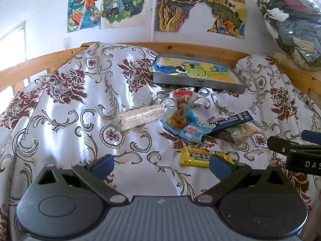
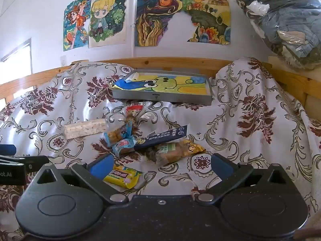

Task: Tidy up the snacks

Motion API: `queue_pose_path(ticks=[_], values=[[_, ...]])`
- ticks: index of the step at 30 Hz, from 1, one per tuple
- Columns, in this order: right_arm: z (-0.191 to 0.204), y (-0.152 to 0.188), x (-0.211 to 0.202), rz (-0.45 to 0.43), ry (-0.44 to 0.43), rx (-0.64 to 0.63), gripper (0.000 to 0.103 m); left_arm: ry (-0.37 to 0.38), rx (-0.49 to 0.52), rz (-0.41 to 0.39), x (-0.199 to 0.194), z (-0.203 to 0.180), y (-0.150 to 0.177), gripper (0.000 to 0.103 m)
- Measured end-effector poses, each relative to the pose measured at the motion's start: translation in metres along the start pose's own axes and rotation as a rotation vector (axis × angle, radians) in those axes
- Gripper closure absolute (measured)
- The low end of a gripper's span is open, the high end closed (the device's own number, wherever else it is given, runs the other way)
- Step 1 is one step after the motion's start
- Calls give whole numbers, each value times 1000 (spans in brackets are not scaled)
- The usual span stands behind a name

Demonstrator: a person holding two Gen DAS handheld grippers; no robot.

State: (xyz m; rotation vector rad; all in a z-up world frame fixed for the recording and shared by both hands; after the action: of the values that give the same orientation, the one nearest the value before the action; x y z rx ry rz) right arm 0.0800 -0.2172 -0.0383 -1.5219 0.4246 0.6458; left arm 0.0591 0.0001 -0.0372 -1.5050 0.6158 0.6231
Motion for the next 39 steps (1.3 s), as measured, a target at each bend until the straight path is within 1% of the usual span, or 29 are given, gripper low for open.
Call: queue_pose_path(ticks=[39], values=[[0, 1, 2, 6, 0, 0, 1, 7, -4, 16, 6, -3, 7, 0]])
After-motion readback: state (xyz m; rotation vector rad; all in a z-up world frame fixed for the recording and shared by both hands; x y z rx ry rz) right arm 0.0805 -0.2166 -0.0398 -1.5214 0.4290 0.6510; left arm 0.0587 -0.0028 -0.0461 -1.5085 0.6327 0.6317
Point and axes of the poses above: each gripper's, at about its wrist camera, not at the fingertips, and x roughly the way its jaws point, z to its left, y to its underside, the point moved 7 cm from there along x, roughly the way its jaws point, and after that the axes turned 13 degrees about z, right-handed, at the moved point
